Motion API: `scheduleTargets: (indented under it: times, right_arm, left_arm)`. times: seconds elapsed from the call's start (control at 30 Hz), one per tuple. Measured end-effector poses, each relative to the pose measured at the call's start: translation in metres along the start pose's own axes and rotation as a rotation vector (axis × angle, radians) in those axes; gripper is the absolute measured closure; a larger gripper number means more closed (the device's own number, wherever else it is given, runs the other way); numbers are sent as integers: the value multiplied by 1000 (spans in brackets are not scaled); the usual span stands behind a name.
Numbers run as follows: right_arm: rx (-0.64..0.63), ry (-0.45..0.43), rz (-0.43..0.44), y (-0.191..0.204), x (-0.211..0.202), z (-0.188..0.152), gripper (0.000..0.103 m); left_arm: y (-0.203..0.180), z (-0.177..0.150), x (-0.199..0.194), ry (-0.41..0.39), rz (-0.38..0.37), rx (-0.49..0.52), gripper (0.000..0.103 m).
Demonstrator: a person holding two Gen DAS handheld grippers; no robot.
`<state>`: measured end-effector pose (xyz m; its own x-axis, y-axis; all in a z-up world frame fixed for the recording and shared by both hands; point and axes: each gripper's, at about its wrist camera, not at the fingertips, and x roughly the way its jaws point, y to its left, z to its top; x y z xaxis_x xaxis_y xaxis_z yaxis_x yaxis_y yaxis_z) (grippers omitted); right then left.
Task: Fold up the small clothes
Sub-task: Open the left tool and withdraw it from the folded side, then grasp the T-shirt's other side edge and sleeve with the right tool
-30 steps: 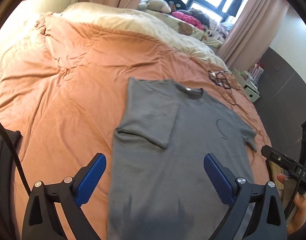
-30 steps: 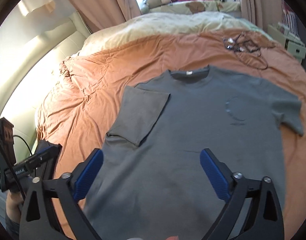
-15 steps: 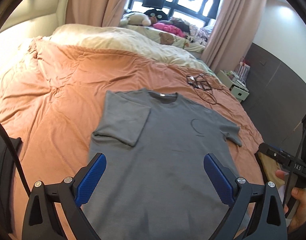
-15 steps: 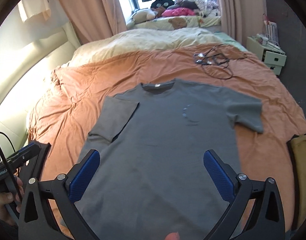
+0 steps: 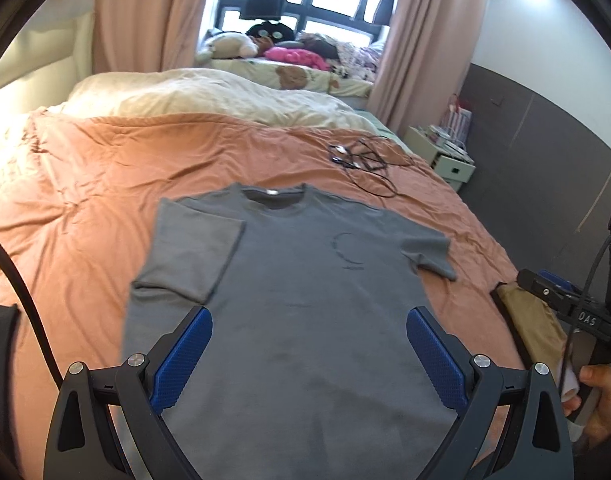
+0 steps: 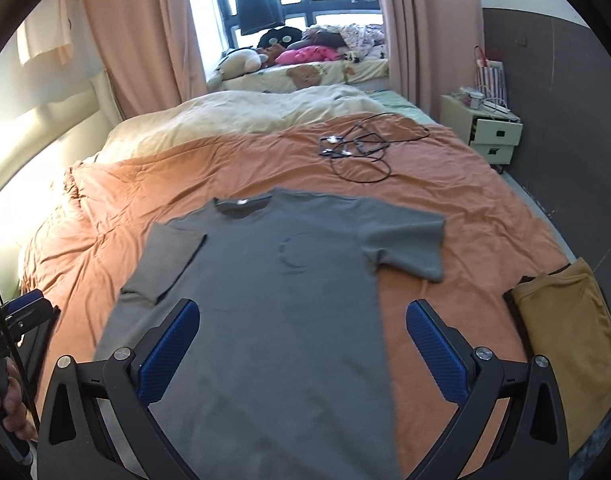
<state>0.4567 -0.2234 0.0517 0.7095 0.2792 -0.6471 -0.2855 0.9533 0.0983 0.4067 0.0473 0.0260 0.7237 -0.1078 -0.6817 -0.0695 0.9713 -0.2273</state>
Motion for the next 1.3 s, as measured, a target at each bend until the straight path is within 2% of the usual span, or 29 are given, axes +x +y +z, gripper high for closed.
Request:
scheduleTargets:
  times: [0.23, 0.43, 0.67, 0.83, 0.93, 1.03, 1.1, 1.3]
  right_arm:
    - [22, 6, -62, -22, 22, -2, 0]
    - [79, 10, -74, -56, 50, 10, 0]
    - [157, 17, -37, -101, 83, 20, 0]
    - [230, 26, -23, -135, 110, 27, 0]
    - [257, 40, -20, -151, 130, 32, 11]
    - [318, 68, 19, -169, 155, 34, 24]
    - [360, 82, 47, -181, 173, 35, 25]
    - [444, 128, 105, -211, 229, 32, 42]
  left_arm:
    - [-40, 13, 27, -2, -36, 65, 4]
    - [-68, 28, 54, -7, -69, 113, 4]
    - [-95, 40, 103, 14, -121, 157, 6]
    - [-105, 46, 148, 61, -165, 154, 20]
    - [-108, 47, 171, 84, -186, 149, 30]
    - [-108, 49, 199, 123, -202, 139, 44]
    - [-109, 49, 219, 153, -213, 138, 53]
    - [-111, 51, 264, 201, -223, 159, 67]
